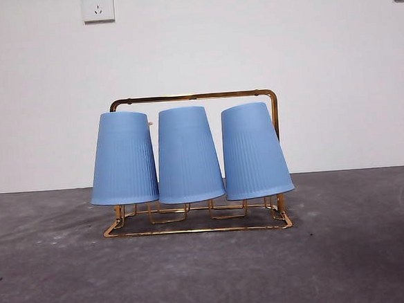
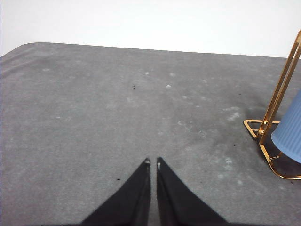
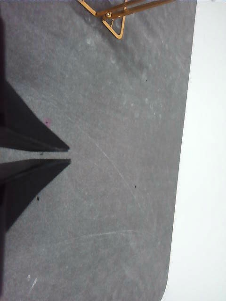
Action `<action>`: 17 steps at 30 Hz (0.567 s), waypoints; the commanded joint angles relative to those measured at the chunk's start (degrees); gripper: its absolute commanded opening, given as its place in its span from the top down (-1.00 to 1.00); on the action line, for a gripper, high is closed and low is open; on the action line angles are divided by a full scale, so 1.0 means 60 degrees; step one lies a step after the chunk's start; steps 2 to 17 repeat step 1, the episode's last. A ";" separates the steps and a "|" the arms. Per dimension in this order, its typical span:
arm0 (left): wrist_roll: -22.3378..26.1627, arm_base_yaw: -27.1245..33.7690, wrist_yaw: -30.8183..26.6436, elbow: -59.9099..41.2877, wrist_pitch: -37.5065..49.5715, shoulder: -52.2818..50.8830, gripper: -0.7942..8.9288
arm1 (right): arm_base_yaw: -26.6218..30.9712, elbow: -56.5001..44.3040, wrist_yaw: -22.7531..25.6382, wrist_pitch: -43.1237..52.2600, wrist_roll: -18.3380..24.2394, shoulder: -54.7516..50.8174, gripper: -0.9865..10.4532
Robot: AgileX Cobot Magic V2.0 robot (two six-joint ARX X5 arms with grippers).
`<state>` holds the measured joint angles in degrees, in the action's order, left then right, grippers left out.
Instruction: Pick the top cup and place it on cupholder, pick up the mid cup and place it on cupholder, last pick the bottom cup and place it on cupholder.
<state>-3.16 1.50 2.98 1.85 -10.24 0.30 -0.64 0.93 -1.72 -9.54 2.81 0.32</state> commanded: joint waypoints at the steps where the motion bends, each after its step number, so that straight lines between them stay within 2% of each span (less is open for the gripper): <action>1: -0.0062 0.0015 -0.0011 -0.0189 -0.0073 -0.0018 0.80 | 0.0015 -0.0051 0.0029 0.0113 0.0073 -0.0018 0.79; 17: -0.0062 0.0015 -0.0011 -0.0189 -0.0073 -0.0018 0.80 | 0.0015 -0.0051 0.0029 0.0113 0.0073 -0.0018 0.79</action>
